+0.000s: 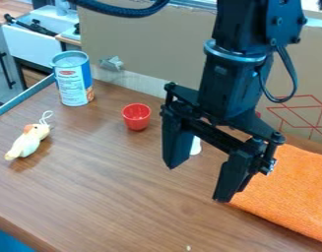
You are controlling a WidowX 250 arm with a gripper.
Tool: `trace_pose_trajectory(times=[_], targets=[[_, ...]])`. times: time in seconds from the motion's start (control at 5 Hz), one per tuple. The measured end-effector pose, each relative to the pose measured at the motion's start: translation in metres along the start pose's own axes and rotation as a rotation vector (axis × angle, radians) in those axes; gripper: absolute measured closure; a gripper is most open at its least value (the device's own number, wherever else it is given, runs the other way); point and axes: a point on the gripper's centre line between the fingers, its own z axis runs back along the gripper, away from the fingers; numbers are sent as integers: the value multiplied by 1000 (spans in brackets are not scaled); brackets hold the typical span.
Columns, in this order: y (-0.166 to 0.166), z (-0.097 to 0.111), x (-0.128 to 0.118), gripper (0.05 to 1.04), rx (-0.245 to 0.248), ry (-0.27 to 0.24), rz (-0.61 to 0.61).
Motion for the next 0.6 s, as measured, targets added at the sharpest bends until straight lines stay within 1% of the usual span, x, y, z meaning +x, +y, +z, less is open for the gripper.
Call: trace_pose_trajectory(times=[0.2, 0.4, 0.6], targets=[[0, -6, 1, 83, 5, 23, 0], [-23, -23, 50, 83, -73, -33, -42], [-38, -26, 83, 83, -127, -95, -57]])
